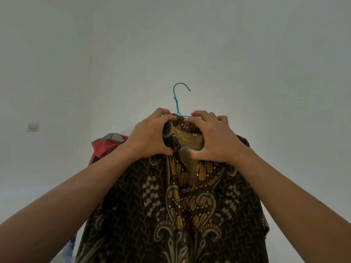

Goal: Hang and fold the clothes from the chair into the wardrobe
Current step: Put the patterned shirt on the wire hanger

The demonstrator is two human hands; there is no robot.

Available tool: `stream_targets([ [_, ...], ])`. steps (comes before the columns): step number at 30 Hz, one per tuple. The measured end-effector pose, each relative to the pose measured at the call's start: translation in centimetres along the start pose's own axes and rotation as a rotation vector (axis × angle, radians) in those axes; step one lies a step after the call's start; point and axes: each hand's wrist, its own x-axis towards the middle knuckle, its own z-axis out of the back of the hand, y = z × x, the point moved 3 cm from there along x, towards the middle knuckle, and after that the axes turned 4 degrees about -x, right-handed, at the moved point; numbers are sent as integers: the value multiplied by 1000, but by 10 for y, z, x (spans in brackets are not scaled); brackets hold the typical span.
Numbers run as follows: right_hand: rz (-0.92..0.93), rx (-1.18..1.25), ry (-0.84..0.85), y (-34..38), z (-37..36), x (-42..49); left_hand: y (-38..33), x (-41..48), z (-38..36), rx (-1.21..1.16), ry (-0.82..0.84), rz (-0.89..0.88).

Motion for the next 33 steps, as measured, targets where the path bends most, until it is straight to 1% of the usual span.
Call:
stream_targets([
  [2, -2, -60, 23, 1, -2, 3, 0, 2, 1, -4, -13, 1],
  [8, -90, -135, -35, -7, 0, 5, 7, 5, 6, -142, -32, -33],
  [11, -132, -147, -23, -15, -2, -1, 17, 3, 13, -114, -62, -6],
  [13, -171, -153, 3, -20, -7, -6, 21, -1, 16, -78, -42, -8],
  [15, -205, -158, 21, -22, -10, -8, 17, -6, 15, -1, 21, -64],
  [18, -227, -123, 29, -19, -11, -6, 3, -15, 6, 97, 133, -204],
  [20, -231, -89, 35, -17, -10, -4, -2, -18, 0, 18, 134, -255],
  [21, -235, -75, 31, -18, -10, -3, -2, -18, 0, -65, 100, -260],
  [23, -246, -39, 12, -20, -7, -4, 4, -15, 2, -261, -51, -172],
  [24, -248, -26, 3, -21, -6, -4, 11, -12, 5, -318, -149, -88],
  [25, -248, -24, -3, -22, -4, -4, 18, -7, 9, -334, -213, 2],
  [26, -245, -32, -5, -23, -3, -3, 23, -3, 11, -325, -225, 81],
  [27, -237, -47, -2, -22, -1, -2, 25, 2, 11, -302, -202, 134],
  [28, -225, -65, 3, -20, -1, -2, 25, 6, 10, -279, -184, 161],
  [31, -177, -102, 34, -6, -3, 0, 14, 15, 9, -310, -245, 184],
  [33, -150, -123, 64, 1, -6, 2, 4, 16, 6, -371, -239, 161],
])
